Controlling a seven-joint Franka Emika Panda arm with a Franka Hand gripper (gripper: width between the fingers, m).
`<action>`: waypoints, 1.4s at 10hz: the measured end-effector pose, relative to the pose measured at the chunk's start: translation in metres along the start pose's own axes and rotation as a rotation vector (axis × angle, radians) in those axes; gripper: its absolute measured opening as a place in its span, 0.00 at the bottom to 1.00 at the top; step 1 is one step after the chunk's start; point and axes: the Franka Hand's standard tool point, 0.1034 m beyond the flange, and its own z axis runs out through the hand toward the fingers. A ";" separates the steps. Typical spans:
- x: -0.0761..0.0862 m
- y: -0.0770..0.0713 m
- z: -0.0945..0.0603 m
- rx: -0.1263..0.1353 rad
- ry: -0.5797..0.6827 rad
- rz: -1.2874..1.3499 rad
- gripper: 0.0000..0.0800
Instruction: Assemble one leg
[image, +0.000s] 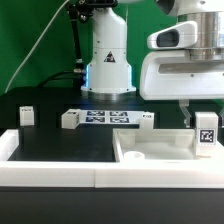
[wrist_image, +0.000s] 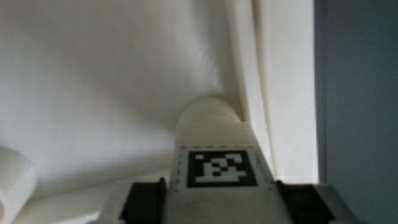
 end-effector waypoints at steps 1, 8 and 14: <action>-0.001 -0.001 0.001 -0.002 0.008 0.158 0.36; 0.001 -0.004 0.003 0.125 0.053 0.985 0.37; 0.003 0.000 0.002 0.129 0.049 0.886 0.67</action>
Offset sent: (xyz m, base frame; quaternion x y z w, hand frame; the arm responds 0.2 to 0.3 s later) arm -0.0108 -0.0032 -0.0072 0.0110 0.0330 0.3336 0.9421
